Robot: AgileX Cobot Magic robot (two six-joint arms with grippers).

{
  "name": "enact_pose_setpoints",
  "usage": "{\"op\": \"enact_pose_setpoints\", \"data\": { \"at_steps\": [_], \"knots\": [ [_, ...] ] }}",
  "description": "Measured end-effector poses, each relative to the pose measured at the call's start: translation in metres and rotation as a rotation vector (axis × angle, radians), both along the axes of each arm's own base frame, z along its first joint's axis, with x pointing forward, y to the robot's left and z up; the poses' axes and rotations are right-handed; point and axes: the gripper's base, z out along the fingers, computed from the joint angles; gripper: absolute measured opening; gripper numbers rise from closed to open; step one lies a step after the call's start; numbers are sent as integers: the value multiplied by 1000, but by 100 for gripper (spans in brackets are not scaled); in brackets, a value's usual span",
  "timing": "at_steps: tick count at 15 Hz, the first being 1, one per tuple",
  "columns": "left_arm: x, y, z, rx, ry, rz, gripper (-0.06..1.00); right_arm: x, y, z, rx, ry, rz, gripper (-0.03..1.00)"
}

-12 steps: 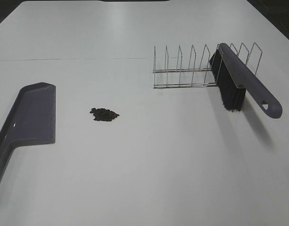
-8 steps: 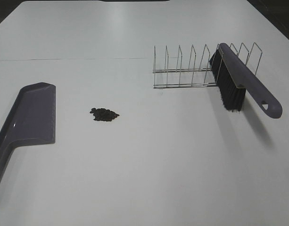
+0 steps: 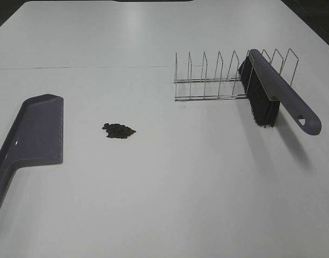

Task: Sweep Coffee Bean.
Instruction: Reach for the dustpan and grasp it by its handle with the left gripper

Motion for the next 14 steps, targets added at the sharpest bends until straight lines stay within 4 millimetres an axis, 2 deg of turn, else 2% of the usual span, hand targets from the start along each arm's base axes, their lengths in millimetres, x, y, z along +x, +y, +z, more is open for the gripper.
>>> {"op": "enact_pose_setpoints", "data": {
  "at_steps": [14],
  "knots": [
    [0,-1,0,-11,1,-7,100,0,0,0,0,0,0,82]
  ]
}}
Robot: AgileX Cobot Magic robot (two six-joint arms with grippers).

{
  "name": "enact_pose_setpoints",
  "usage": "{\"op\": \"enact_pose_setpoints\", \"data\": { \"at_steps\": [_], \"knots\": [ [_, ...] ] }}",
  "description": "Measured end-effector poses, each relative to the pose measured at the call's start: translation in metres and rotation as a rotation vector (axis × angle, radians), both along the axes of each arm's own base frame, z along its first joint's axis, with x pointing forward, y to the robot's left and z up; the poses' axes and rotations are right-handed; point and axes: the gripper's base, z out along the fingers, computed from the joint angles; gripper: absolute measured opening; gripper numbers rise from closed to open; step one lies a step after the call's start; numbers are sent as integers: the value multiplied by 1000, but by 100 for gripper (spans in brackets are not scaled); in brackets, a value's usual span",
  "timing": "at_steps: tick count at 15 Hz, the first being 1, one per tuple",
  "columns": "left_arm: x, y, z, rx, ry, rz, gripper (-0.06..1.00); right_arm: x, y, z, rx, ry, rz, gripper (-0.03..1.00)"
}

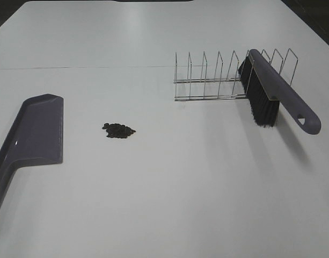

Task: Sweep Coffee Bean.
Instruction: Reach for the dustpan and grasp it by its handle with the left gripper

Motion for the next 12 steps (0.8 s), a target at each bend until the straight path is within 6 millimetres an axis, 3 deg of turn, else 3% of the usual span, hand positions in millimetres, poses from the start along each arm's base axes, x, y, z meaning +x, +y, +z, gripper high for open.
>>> {"op": "enact_pose_setpoints", "data": {
  "at_steps": [12],
  "knots": [
    [1,2,0,-6,8,27,98,0,0,0,0,0,0,82]
  ]
}}
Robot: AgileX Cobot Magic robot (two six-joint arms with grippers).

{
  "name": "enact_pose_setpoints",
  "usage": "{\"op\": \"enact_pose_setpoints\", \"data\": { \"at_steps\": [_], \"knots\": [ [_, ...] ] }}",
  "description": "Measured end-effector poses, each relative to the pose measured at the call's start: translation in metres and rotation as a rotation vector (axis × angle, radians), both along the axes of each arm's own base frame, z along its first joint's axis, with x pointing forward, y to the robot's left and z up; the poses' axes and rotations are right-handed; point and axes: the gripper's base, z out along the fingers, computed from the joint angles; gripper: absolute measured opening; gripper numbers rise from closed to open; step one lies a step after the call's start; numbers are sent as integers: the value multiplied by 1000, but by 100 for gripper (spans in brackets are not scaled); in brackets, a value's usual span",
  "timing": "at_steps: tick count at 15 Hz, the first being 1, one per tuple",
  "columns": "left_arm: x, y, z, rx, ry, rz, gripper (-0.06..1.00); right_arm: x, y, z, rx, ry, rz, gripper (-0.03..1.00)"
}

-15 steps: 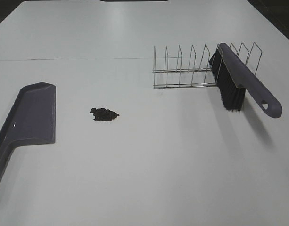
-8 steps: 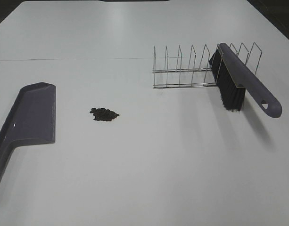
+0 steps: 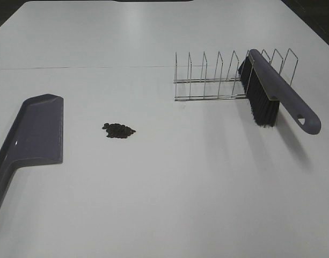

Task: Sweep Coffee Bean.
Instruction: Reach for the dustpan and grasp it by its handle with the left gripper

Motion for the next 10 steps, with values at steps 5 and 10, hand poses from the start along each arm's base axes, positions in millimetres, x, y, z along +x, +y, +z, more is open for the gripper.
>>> {"op": "enact_pose_setpoints", "data": {
  "at_steps": [5,10],
  "knots": [
    [36,-3,-2,17,230,26,98,0,0,0,0,0,0,82],
    [112,-9,-38,79,752,87,98,0,0,0,0,0,0,82]
  ]
}}
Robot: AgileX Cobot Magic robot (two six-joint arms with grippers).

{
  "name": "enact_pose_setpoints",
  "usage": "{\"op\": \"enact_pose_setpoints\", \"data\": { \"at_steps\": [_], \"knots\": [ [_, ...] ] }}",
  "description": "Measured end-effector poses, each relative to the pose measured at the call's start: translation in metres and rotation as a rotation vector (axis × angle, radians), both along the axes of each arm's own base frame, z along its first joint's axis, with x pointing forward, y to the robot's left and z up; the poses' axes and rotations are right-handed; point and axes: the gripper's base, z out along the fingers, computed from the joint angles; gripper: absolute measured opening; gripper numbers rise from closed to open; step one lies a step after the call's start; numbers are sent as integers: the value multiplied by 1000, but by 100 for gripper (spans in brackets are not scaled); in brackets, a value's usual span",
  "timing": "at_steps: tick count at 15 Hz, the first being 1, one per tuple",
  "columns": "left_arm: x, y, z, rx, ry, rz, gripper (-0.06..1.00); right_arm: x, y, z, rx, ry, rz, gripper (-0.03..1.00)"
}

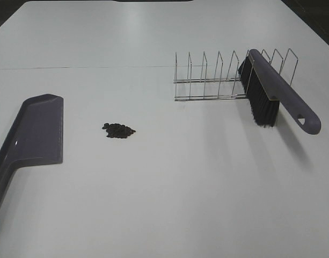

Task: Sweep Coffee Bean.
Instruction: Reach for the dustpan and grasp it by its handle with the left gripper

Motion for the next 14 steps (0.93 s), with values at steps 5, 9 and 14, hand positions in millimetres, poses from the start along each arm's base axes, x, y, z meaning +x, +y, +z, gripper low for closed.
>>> {"op": "enact_pose_setpoints", "data": {
  "at_steps": [5,9,14],
  "knots": [
    [60,-8,-24,-46,59,152,98,0,0,0,0,0,0,82],
    [96,-14,-35,-74,79,189,98,0,0,0,0,0,0,82],
    [138,-20,-91,-79,174,207,98,0,0,0,0,0,0,81]
  ]
}}
